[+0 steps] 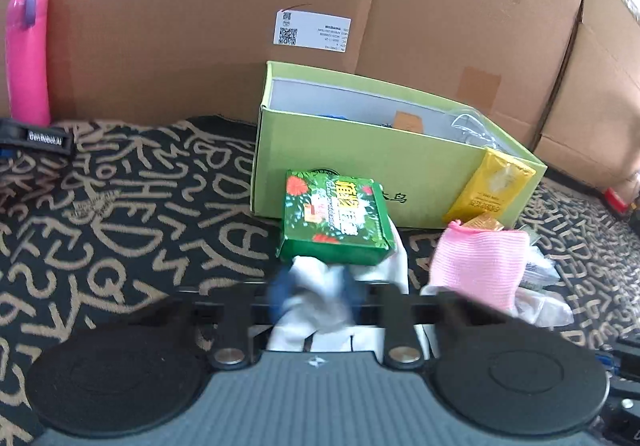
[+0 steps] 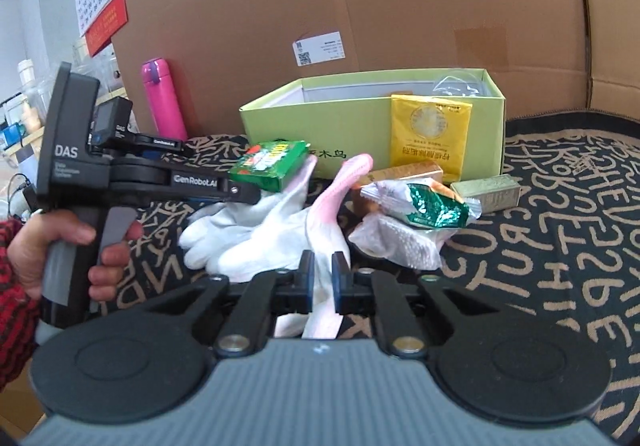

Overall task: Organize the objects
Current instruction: 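Grasp a white glove with left tool while right tool grasps pink-cuffed glove, then carry both gloves into the green box and open both tools, then grasp the green printed box with the left tool, then grasp the small khaki box with the right tool, then lower green box and khaki box into the green box, open both tools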

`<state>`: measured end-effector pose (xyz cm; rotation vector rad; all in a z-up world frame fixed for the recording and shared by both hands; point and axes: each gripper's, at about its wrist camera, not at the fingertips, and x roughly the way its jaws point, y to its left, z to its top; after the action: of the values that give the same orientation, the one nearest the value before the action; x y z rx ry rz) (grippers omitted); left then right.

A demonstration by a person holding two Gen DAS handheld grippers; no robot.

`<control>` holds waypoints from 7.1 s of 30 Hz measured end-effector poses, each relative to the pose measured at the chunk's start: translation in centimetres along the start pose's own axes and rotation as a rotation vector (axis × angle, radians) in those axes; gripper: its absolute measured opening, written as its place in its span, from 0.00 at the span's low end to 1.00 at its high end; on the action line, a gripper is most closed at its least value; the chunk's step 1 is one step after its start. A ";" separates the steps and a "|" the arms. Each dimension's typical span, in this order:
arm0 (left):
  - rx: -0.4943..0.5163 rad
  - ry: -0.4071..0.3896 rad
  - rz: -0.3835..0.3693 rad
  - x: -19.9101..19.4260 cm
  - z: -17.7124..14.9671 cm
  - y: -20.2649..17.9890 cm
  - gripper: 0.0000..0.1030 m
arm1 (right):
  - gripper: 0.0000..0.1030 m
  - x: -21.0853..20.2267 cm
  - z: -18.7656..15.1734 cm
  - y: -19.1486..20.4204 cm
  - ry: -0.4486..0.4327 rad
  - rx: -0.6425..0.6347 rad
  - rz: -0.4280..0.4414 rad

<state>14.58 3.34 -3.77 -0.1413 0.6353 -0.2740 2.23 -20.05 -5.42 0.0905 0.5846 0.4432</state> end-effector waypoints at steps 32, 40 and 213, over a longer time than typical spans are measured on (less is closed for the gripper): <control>0.117 0.071 -0.060 -6.3 -5.9 -0.8 0.47 | 0.13 0.3 0.9 2.2 -0.023 -0.099 0.063; 0.097 0.145 -0.151 -8.4 -5.9 0.5 0.13 | 0.13 -4.1 -1.6 -0.2 0.096 -0.105 0.034; 0.063 -0.115 -0.065 -8.2 1.8 -2.8 0.62 | 0.22 0.6 4.3 3.1 -0.055 -0.137 0.009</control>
<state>8.79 3.18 2.92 -0.1168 0.5077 -0.3460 3.87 -16.87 -1.48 -0.0259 0.4985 0.4868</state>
